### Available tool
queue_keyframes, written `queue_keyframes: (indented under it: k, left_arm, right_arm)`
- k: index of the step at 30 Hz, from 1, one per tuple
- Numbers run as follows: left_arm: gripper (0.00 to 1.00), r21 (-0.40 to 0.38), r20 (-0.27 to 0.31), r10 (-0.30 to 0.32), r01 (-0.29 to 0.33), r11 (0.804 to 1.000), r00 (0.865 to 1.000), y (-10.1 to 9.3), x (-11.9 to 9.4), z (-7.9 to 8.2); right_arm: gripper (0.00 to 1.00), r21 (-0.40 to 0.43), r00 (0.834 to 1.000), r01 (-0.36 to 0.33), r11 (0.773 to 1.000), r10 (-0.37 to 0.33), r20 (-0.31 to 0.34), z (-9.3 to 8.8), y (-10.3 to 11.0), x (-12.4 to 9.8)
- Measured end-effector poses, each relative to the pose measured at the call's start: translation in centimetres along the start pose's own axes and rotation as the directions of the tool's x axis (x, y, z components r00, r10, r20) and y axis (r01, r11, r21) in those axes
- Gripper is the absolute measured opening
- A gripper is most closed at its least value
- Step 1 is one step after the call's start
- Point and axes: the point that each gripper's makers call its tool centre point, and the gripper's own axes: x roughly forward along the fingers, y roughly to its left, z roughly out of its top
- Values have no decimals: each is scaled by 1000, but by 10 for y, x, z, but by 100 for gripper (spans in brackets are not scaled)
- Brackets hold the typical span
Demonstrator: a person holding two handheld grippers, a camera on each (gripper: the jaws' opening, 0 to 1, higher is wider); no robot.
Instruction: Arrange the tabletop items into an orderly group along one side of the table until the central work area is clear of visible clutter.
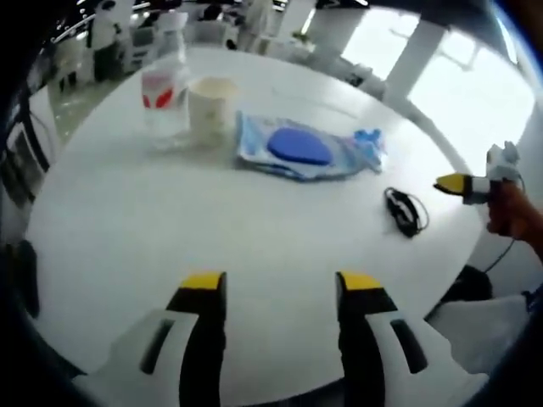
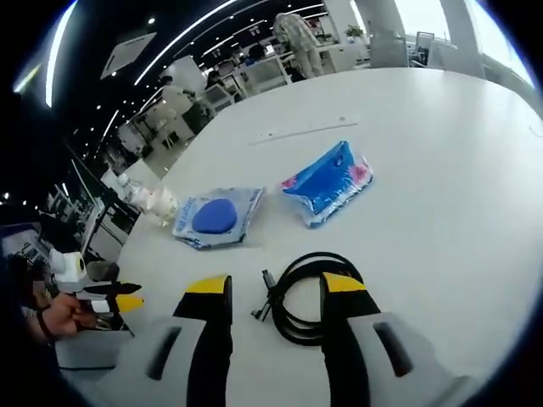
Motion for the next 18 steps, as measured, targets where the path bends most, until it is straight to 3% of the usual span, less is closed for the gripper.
queue_keyframes:
  k: [7, 12, 18]
  left_arm:
    - [49, 20, -13, -10, 11, 1000, 1000, -8, 2, -3]
    - [49, -6, -12, -20, 20, 1000, 1000, -17, 6, -4]
    - [49, 26, -23, -56, 57, 998, 998, -47, 13, 0]
  right_arm:
    - [41, 3, 1000, 13, 1000, -13, 12, 7, -13, -3]
    - [41, -17, 1000, 15, 1000, -15, 0, 8, -17, -2]
    - [41, -20, 1000, 9, 1000, -9, 12, 17, -20, 2]
